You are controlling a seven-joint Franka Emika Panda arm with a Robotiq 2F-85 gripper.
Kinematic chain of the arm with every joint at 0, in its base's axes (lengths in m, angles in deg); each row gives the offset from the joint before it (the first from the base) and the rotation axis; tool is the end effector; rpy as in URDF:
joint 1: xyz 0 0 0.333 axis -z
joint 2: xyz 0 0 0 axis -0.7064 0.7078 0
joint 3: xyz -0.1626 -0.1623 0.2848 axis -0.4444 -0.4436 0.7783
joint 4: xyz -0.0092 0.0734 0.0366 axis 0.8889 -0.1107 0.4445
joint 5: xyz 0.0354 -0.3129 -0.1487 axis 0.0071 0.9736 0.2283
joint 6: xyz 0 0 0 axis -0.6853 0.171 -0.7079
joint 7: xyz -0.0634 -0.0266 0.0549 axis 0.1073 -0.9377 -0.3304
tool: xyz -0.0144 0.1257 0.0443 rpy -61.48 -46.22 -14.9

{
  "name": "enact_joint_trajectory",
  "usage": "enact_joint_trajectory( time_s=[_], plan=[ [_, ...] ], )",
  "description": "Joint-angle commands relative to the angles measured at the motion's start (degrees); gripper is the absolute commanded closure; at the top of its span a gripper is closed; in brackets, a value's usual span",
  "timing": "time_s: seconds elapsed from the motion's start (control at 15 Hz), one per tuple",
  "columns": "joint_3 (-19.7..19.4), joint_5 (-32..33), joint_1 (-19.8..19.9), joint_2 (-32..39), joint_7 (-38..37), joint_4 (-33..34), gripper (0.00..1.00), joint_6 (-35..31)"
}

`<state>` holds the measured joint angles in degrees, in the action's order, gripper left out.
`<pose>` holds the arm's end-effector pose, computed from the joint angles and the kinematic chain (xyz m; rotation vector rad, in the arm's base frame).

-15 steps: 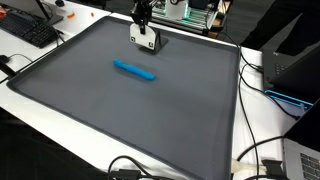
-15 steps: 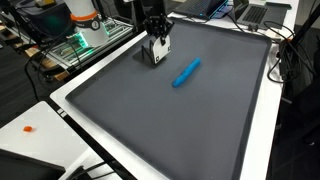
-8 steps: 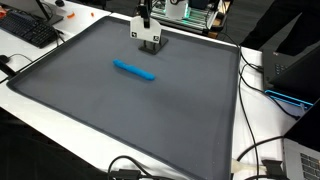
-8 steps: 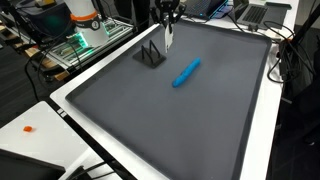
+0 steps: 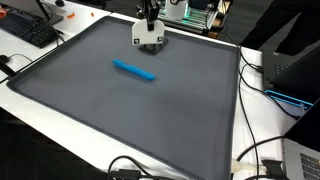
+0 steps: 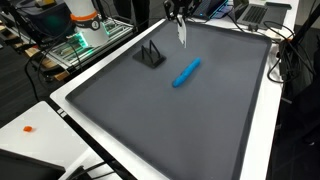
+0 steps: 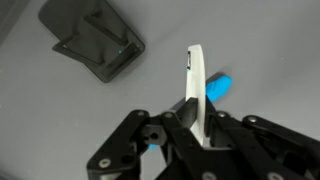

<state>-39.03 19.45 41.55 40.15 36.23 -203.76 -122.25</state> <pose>0.4874 0.0808 0.4113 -2.9089 1.1473 -0.0297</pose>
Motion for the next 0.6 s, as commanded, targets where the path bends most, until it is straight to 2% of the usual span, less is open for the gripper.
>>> enact_joint_trajectory(
  time_s=[0.0, 0.53],
  plan=[
    [-0.5, 3.0, -1.0, 4.7, 6.6, 5.6, 0.98, 3.6],
    [-1.0, 4.7, -2.7, 9.0, 20.0, 10.3, 0.98, 3.5]
  ],
)
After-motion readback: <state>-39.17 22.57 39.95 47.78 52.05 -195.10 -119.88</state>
